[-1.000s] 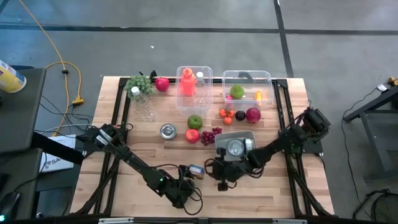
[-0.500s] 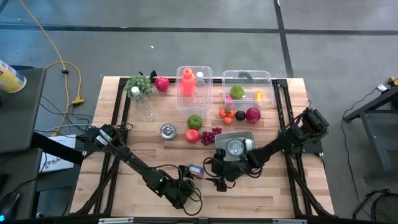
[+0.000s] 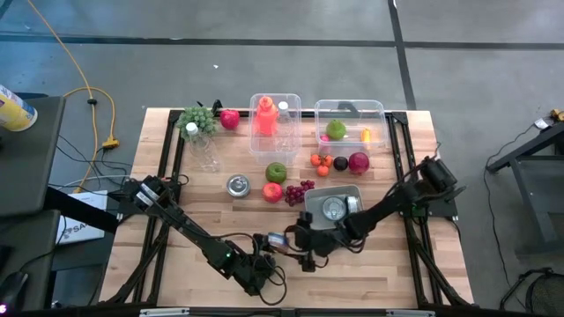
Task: Pick & Place Food Item
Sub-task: Put the blue pink tuna can into the gray bin, then put the bottom red apple into the right transparent bin
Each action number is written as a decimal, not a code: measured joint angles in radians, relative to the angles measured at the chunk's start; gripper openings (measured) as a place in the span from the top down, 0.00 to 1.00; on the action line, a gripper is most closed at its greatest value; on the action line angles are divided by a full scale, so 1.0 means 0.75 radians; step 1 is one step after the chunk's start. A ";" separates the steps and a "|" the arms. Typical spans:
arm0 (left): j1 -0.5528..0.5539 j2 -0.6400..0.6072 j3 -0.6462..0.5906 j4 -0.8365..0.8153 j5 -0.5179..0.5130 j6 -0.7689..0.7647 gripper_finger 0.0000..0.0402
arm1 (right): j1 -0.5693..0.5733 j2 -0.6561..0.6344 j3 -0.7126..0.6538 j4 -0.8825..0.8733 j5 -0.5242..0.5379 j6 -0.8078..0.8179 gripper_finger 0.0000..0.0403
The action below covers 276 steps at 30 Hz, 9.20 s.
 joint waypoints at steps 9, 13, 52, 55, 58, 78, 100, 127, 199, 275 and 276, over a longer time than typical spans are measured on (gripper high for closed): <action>0.001 0.000 0.000 0.002 -0.003 0.000 0.15 | -0.006 0.028 -0.001 0.024 0.086 -0.024 0.22; 0.001 0.000 0.000 0.002 -0.003 0.000 0.15 | -0.014 0.047 0.000 0.057 0.061 0.023 0.22; -0.006 -0.017 0.000 0.016 -0.034 -0.007 0.15 | -0.074 0.094 -0.001 0.055 -0.130 -0.005 0.56; -0.006 -0.017 0.000 0.035 -0.044 -0.007 0.15 | -0.062 0.067 -0.002 0.033 -0.039 -0.036 0.56; -0.007 -0.017 0.001 0.044 -0.044 -0.007 0.15 | -0.055 0.027 -0.002 0.000 0.056 -0.048 0.56; -0.080 -0.033 0.001 0.063 -0.241 -0.040 0.15 | 0.181 -0.359 0.104 -0.672 0.680 0.202 0.56; -0.075 -0.037 0.000 0.047 -0.237 -0.115 0.15 | 0.100 -0.356 0.099 -1.473 0.414 1.455 0.56; -0.082 -0.037 0.001 0.039 -0.248 -0.175 0.15 | 0.048 -0.429 0.099 -1.124 0.512 0.832 0.31; 0.364 -0.521 0.001 -0.263 -0.298 -0.186 0.15 | 0.423 -0.323 0.100 -0.216 0.134 0.183 0.42; 0.516 -0.359 0.001 -0.256 -0.259 -0.520 0.13 | 0.423 -0.324 0.100 -0.255 0.133 0.266 0.42; 0.520 -0.358 0.001 -0.250 -0.264 -0.544 0.13 | 0.423 -0.324 0.100 -0.255 0.134 0.266 0.42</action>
